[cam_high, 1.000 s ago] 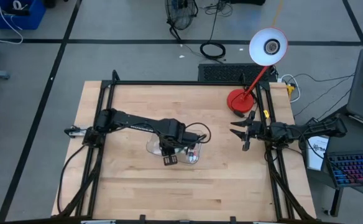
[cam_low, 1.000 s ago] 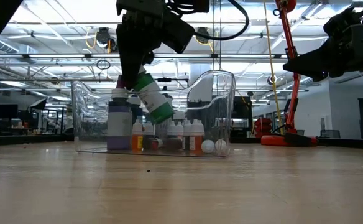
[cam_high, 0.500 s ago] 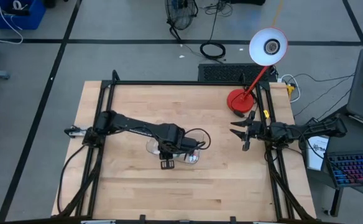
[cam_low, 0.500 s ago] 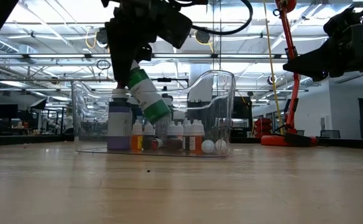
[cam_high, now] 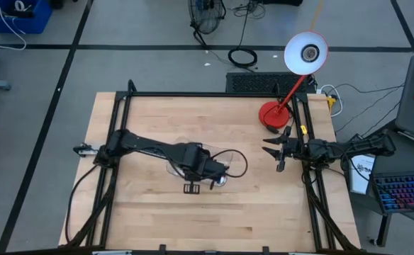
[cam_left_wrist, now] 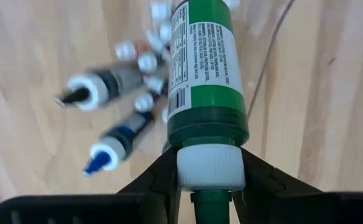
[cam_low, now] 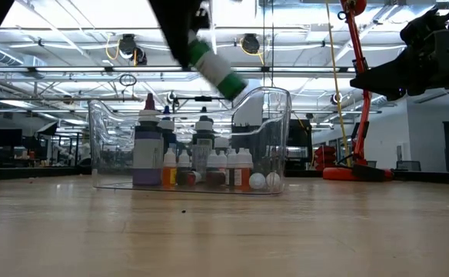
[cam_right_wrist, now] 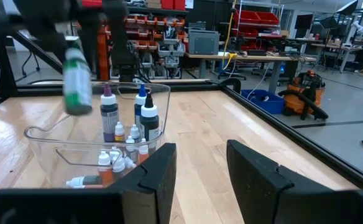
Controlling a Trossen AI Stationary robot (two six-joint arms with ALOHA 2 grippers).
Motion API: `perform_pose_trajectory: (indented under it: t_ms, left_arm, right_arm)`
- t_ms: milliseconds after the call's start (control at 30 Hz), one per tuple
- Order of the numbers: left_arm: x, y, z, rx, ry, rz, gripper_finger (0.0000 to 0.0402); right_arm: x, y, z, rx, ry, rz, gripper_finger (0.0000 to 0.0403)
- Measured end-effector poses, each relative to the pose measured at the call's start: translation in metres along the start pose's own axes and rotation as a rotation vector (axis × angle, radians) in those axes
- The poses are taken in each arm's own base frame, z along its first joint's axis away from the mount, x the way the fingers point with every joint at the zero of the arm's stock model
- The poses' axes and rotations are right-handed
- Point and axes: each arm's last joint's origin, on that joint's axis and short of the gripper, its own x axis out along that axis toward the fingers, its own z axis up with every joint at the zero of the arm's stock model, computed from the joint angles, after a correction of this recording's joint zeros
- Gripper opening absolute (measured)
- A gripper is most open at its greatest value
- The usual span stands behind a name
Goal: Pick & Place food coloring
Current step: Put the large green food coloring bottle into the transparent bin
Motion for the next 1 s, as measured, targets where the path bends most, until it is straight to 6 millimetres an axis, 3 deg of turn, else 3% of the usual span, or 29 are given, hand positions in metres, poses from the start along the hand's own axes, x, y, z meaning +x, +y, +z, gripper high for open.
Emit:
perform_pose_trajectory:
  t_ms: [200,400,500,767,1000]
  left_arm:
    - [-0.039,-0.015,-0.001,0.102,-0.178,0.071,0.0109]
    - [-0.062,-0.021,-0.007,0.148,-0.379,0.151,0.0109]
    - [-0.059,-0.019,-0.013,0.144,-0.406,0.160,0.0109]
    - [-0.039,0.007,-0.051,0.067,-0.595,0.157,0.0109]
    - [-0.025,0.031,-0.075,0.016,-0.746,0.121,0.0109]
  right_arm:
    - [0.000,0.000,0.007,-0.020,-0.065,-0.001,0.0130]
    - [-0.002,0.003,0.020,0.178,-0.189,0.126,0.0130]
    - [-0.002,0.003,0.023,0.299,-0.218,0.156,0.0130]
    - [0.000,0.002,0.023,0.305,-0.216,0.096,0.0130]
    - [0.028,0.014,0.023,0.171,-0.163,0.062,0.0130]
